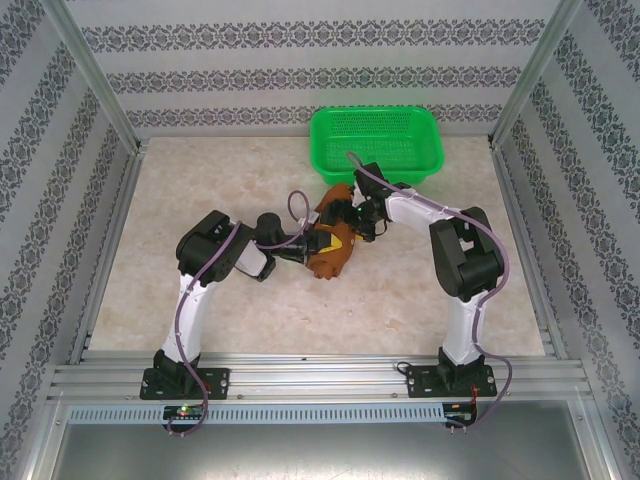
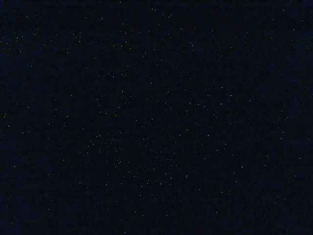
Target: Roll up the long pants
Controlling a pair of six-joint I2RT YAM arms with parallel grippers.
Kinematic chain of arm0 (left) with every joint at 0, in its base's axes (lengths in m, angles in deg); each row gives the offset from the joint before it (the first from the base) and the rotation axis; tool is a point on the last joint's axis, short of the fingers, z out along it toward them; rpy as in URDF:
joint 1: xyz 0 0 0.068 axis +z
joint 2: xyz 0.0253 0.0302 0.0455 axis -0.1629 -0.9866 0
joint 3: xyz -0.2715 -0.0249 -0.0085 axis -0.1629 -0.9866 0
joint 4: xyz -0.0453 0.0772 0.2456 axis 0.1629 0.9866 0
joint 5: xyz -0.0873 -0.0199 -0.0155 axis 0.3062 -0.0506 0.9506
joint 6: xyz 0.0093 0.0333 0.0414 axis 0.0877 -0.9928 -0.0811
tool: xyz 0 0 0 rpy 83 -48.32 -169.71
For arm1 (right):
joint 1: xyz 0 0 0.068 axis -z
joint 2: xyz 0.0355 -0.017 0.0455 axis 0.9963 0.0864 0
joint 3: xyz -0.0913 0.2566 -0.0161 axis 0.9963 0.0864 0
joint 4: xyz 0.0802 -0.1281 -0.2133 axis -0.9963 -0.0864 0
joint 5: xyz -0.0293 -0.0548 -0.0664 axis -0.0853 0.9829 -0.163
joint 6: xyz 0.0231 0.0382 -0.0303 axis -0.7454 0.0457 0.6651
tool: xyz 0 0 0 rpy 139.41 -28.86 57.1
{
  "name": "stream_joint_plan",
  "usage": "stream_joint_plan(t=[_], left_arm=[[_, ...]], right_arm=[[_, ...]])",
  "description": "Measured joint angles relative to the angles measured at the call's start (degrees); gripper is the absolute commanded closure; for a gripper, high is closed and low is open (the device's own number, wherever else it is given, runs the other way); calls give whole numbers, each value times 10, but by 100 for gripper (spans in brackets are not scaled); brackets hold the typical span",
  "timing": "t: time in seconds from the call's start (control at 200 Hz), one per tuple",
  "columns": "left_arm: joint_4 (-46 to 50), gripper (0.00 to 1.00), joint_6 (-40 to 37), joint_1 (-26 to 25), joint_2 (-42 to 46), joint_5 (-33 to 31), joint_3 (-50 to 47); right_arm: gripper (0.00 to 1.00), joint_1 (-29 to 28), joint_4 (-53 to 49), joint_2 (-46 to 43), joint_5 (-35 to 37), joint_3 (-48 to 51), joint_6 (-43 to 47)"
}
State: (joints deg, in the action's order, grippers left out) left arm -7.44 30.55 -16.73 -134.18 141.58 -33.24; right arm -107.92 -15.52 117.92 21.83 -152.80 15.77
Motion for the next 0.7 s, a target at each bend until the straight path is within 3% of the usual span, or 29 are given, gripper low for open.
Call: stream_joint_plan(t=[0.14, 0.155, 0.185, 0.205, 0.35, 0.41, 0.48, 0.55, 0.704], left_arm=[[-19, 100, 27, 1, -9, -7, 2], [-21, 100, 30, 1, -11, -7, 3], [-23, 100, 37, 3, -13, -8, 4], [-24, 100, 41, 3, -14, -8, 5], [-28, 100, 57, 12, -16, -9, 6], [-21, 92, 48, 15, -11, -7, 4], [50, 84, -3, 15, 19, -9, -3], [213, 78, -107, 15, 74, -12, -3], [700, 70, -378, 10, 203, -75, 53]], right_arm=[[38, -3, 9, 14, -5, -5, 2], [48, -3, 11, 17, -8, -5, 3], [83, -3, 17, 21, -13, -6, 5], [100, -3, 21, 24, -16, -7, 5], [100, -3, 60, 30, -42, -2, 7], [100, -3, 80, 21, -42, 13, 2], [100, -3, 111, 7, -40, 40, -2], [100, -8, 135, -10, -36, 63, -5], [100, -33, 146, -44, -30, 94, -13]])
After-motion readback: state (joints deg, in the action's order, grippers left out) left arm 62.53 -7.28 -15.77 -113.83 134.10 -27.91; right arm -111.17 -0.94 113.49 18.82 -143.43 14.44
